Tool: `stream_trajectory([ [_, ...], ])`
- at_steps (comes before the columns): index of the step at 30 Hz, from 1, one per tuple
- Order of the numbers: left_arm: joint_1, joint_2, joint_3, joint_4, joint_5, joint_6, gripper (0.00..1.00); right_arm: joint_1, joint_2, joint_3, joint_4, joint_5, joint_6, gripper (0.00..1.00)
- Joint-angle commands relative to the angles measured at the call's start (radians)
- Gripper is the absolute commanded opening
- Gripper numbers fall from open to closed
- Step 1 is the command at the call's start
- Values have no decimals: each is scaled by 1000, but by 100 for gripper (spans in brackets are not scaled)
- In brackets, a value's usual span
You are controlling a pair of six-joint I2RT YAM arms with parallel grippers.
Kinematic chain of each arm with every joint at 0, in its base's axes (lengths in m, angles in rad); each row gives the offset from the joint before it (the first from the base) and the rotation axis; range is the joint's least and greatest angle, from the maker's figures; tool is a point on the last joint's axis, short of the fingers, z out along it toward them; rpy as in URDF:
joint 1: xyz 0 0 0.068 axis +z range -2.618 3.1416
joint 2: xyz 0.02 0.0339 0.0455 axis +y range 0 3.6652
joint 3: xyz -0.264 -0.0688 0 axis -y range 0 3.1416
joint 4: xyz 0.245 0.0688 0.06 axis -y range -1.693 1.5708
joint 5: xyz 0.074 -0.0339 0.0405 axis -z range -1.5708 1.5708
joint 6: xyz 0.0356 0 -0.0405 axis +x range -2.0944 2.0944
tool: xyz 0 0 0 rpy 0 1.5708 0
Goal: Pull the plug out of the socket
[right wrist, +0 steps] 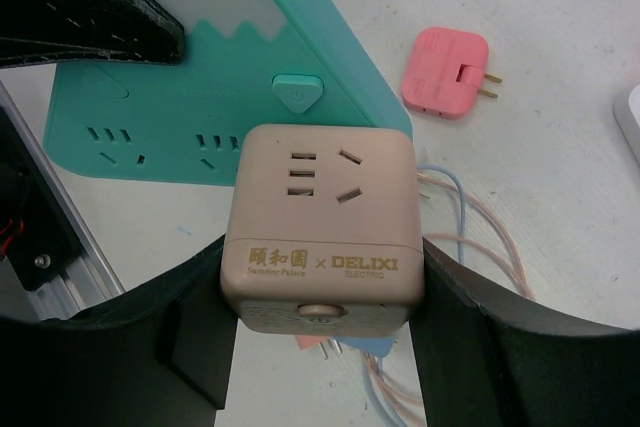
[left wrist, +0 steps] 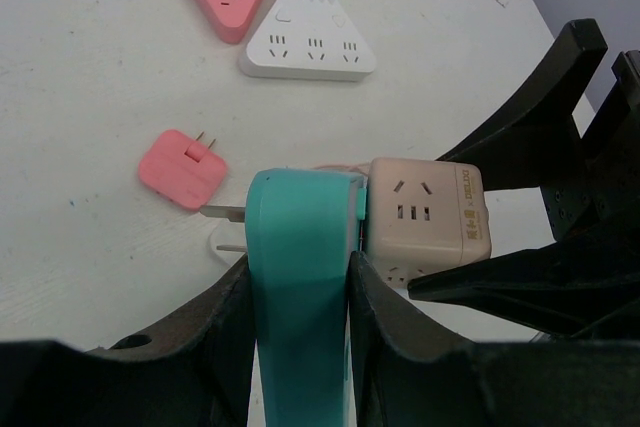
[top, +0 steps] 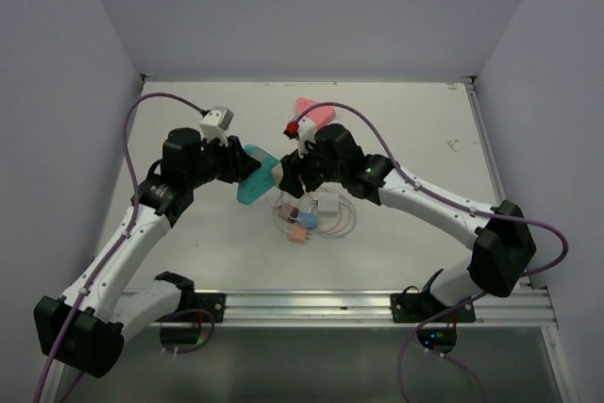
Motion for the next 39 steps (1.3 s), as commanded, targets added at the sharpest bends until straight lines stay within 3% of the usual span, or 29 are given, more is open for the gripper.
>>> stream_trajectory([
  [1,73,-2,49,15,-491,113,0,-14,-88,31,-327,24,2,0],
  [16,73,-17,81,-37,-640,128,0,-52,-88,54,-390,28,15,0],
  [20,73,-17,82,-43,-638,130,0,-86,-116,25,-361,-55,10,0],
  [25,72,-28,58,37,-401,102,0,-89,-153,-29,-201,-114,27,0],
  [28,73,-20,39,100,-164,55,0,-89,-131,-30,-125,-134,41,0],
  [34,72,0,-2,164,-16,-13,0,-88,-79,-12,-48,-87,52,0],
  [39,73,10,-20,166,6,-30,22,-88,-65,-9,-11,-74,47,0],
])
